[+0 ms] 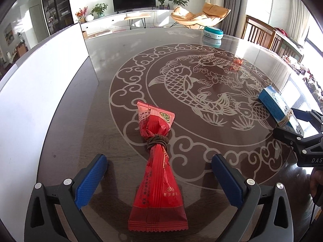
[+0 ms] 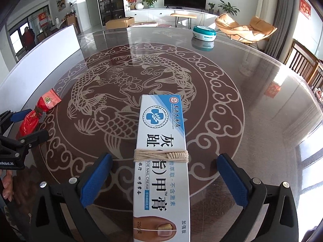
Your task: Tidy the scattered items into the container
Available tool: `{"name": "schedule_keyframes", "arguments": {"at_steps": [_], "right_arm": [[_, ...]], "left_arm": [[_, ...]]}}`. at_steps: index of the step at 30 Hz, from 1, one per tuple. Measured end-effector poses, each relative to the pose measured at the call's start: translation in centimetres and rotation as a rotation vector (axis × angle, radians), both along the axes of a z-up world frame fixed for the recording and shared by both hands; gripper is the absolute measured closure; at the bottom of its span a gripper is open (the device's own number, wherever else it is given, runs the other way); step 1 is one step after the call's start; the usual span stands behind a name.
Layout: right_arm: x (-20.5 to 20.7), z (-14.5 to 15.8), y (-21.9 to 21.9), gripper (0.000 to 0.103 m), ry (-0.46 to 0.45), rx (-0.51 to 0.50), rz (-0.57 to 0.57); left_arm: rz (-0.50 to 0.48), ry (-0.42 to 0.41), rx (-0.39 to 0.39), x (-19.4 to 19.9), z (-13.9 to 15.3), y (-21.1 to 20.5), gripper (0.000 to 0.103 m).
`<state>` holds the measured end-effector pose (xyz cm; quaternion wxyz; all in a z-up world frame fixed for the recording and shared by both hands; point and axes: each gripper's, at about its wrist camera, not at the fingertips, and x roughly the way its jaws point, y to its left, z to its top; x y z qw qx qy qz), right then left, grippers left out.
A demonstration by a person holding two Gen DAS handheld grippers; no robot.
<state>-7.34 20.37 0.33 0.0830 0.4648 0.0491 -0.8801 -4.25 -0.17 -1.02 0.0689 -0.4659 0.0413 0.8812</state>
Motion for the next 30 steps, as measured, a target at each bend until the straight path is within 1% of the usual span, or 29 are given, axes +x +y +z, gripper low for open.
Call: {"name": "schedule_keyframes", "arguments": {"at_steps": [19, 23, 30], "right_arm": [[0.23, 0.05, 0.24, 0.0, 0.004, 0.001, -0.014], [0.44, 0.09, 0.38, 0.0, 0.008, 0.0, -0.022], [0.44, 0.04, 0.4, 0.0, 0.008, -0.001, -0.022]], "left_arm": [[0.0, 0.0, 0.001, 0.1, -0.11, -0.11, 0.0], [0.0, 0.002, 0.002, 0.81, 0.01, -0.25, 0.0], [0.0, 0.002, 0.002, 0.78, -0.05, -0.23, 0.0]]}}
